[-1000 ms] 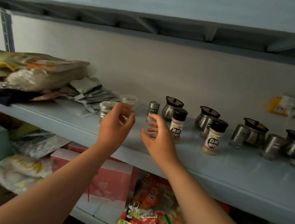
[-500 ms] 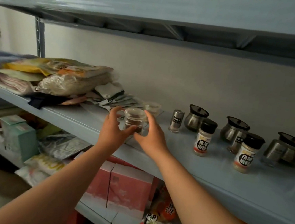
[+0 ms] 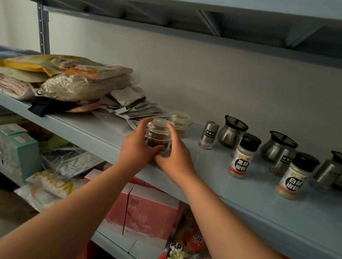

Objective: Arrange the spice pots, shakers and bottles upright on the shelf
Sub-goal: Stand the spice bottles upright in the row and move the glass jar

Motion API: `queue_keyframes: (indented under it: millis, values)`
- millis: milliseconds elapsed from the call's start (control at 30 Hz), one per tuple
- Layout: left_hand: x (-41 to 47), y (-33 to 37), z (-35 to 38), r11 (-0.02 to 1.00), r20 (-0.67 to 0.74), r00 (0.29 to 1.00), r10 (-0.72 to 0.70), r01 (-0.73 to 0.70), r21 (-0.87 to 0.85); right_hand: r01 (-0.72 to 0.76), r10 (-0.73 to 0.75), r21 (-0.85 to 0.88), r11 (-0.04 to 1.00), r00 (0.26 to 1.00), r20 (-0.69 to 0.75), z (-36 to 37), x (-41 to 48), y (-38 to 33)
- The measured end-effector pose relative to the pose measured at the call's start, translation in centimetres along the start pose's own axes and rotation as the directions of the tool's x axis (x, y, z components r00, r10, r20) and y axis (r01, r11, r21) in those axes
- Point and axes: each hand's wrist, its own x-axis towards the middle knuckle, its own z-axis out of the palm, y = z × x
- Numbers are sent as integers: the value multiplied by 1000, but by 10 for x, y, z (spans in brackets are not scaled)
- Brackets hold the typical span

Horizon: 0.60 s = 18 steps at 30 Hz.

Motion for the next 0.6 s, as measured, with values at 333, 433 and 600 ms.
queue_keyframes:
  millis: [333, 433, 600]
  values:
    - [-1, 5, 0, 985, 1, 1000, -19, 19, -169, 51, -50, 17, 999, 997, -51, -1, -5, -1]
    - [-2, 9, 0, 979, 27, 1000, -2, 8, -202, 73, -73, -12, 997, 994, -87, -7, -9, 1]
    - [-6, 18, 5, 972, 123, 992, 41, -11, -234, 116, -127, -76, 990, 980, -153, -26, -24, 8]
